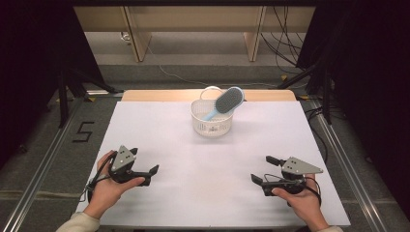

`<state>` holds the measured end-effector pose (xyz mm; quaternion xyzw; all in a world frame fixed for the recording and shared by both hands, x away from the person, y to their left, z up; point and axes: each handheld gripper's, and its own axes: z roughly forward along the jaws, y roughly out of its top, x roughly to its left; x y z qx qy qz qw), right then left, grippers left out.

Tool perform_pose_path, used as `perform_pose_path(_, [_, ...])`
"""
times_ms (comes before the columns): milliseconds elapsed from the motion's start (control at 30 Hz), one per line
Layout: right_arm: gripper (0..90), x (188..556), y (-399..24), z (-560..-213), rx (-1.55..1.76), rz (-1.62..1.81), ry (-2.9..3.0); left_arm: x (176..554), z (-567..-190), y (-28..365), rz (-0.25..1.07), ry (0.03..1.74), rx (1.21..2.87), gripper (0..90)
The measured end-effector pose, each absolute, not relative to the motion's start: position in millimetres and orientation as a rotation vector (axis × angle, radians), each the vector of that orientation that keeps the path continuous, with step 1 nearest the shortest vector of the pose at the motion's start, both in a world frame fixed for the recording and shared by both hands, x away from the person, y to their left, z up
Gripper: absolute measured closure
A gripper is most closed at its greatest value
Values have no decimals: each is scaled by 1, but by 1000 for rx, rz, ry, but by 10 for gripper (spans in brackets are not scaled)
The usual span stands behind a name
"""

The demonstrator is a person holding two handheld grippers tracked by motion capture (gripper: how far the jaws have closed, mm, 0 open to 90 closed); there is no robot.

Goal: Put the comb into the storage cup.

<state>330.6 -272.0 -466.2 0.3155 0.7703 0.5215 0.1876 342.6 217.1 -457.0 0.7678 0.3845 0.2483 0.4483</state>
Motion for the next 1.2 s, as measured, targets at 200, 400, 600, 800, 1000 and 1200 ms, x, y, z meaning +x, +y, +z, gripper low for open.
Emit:
perform_pose_path(200, [122,331,-272,-466,888,1468,2165,340,-458,220,613,950,1898,35])
perform_pose_path(400, [122,331,-272,-466,888,1464,2168,336,-461,224,613,955,1898,35])
perform_pose_path(600, [122,331,-272,-467,888,1466,2165,333,-463,225,608,961,1896,35])
perform_pose_path(800, [122,331,-272,-467,886,1466,2165,331,-466,223,602,957,1903,36])
perform_pose_path(1000, [121,331,-273,-467,888,1463,2170,331,-468,220,598,951,1914,37])
perform_pose_path(1200, [122,332,-273,-467,890,1460,2172,330,-469,218,596,946,1919,37])
